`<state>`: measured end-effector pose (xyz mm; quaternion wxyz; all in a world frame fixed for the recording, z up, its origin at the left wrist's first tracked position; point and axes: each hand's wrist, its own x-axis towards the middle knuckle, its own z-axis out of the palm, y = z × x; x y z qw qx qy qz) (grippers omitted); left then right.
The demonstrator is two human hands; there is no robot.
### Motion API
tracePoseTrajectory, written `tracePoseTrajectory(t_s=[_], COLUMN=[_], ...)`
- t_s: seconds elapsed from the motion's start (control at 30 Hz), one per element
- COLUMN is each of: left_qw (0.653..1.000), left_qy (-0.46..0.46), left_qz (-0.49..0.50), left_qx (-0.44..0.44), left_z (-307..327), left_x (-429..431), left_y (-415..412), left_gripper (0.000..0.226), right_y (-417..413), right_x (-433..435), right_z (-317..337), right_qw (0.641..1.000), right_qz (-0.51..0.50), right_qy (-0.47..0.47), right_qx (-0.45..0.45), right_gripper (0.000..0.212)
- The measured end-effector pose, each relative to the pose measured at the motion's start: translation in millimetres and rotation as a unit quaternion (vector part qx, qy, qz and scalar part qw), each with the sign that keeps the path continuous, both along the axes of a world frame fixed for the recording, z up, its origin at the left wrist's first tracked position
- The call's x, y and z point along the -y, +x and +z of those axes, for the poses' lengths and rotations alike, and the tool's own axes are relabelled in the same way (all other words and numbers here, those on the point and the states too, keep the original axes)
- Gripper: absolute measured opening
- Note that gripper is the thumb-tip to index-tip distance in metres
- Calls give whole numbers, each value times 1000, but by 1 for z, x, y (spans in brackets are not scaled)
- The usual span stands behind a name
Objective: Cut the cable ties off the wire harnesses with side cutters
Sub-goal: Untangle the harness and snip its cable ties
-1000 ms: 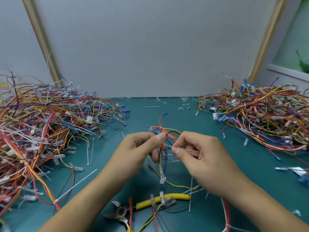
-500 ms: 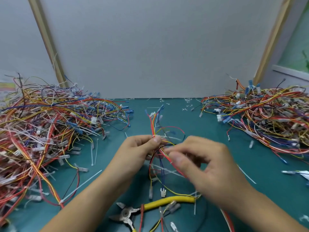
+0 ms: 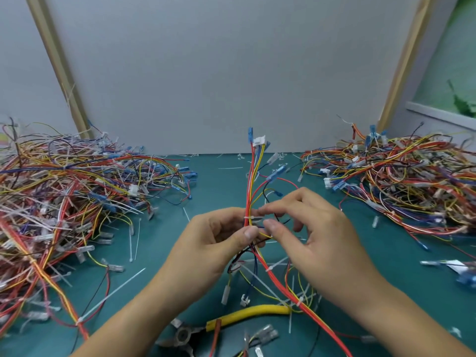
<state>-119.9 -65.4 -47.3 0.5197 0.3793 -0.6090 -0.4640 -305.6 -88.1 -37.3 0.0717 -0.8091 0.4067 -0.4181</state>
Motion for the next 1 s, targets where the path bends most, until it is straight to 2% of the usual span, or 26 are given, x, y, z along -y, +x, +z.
tracePoseTrajectory(t_s=[0.07, 0.17, 0.3, 0.47, 0.67, 1.0], left_qw=[1000, 1000, 998, 998, 994, 987], left_qy=[3, 14, 46, 48, 62, 11], left_qz=[-2, -9, 0, 36, 62, 157], left_qx=[-2, -17, -47, -34, -59, -12], left_z=[0, 1, 0, 0, 1, -3], left_x=[-1, -1, 2, 2, 0, 1], left_y=[0, 0, -2, -3, -7, -11], left_gripper=[23, 18, 15, 15, 9, 18], right_y=[1, 1, 4, 6, 9, 12], right_x=[-1, -3, -7, -11, -13, -9], right_z=[1, 2, 4, 5, 3, 0], right_qw=[1000, 1000, 999, 998, 1000, 1000], right_qz=[5, 19, 17, 14, 13, 6], right_qy=[4, 23, -13, -36, -8, 24], right_qx=[4, -7, -40, -42, -15, 7], right_gripper=[6, 11, 7, 10, 10, 8])
